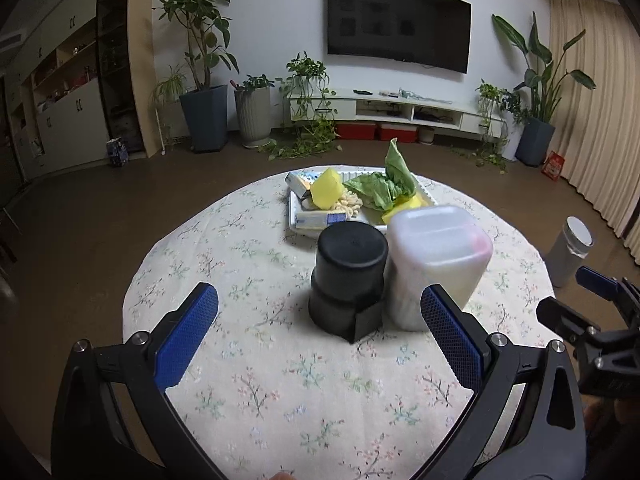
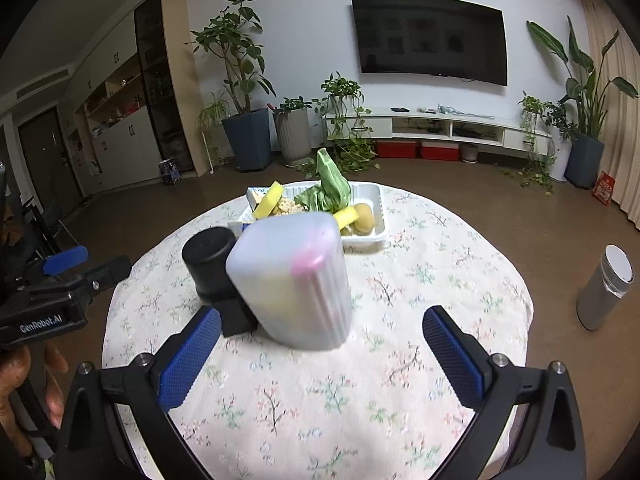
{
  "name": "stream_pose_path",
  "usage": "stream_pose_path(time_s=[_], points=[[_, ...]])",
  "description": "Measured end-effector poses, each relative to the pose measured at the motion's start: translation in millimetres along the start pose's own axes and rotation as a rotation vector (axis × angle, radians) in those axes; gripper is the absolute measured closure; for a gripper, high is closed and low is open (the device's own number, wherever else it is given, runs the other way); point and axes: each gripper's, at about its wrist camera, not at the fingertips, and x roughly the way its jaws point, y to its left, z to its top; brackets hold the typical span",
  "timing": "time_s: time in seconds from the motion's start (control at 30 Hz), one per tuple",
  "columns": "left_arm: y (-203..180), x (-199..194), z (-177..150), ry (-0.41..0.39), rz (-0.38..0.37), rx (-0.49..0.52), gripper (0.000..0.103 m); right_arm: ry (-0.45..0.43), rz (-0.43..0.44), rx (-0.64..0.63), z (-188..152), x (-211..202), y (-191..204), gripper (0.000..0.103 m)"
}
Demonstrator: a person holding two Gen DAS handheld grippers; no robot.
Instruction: Organize soft objects
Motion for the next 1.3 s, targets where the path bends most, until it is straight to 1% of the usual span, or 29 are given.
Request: stream_pose_path(time_s=[0.13,0.23,0.43,0.53,0.6,0.7,0.93,1.1,1.3], points=[[-6,-4,-7,0.013,0.019,0.006,0.000,-0.003,-0.006,0.011,-5,-7,1,0.000],[-9,-8,-10,0.011,0.036,0.002,0.000,-0.010,-0.021,-0.004,-7,-13,4,0.000],[-19,-16,-15,-0.014,0.074,0.019,0.000,-0.032,-0.039,-0.029,-7,-22,12,0.000],[-24,-19,-18,-0.029,0.111,0.033,0.000,-0.036,-0.042,-0.028,-7,-24,14,0.000],[-24,-19,-19,-0.034,0.097,0.018,0.000,-0.034,-0.049,-0.021,-7,-24,14,0.000],[-21,-18,-18,-0.016,0.056,-0.026,0.000,-0.027,-0.060,-0.006,-8,-22,13,0.000],[-22,-15,-20,-0.012,0.035,-0.041,0.000,-0.001,-0.108,0.007,-15,-15,15,0.000],[-25,-9,-22,0.002,0.044,-0.026,0.000,0.000,-0.132,0.017,-17,-12,15,0.000],[-20,-4,-26,0.013,0.062,-0.041,0.000,0.004,-0.152,0.028,-18,-11,11,0.000]])
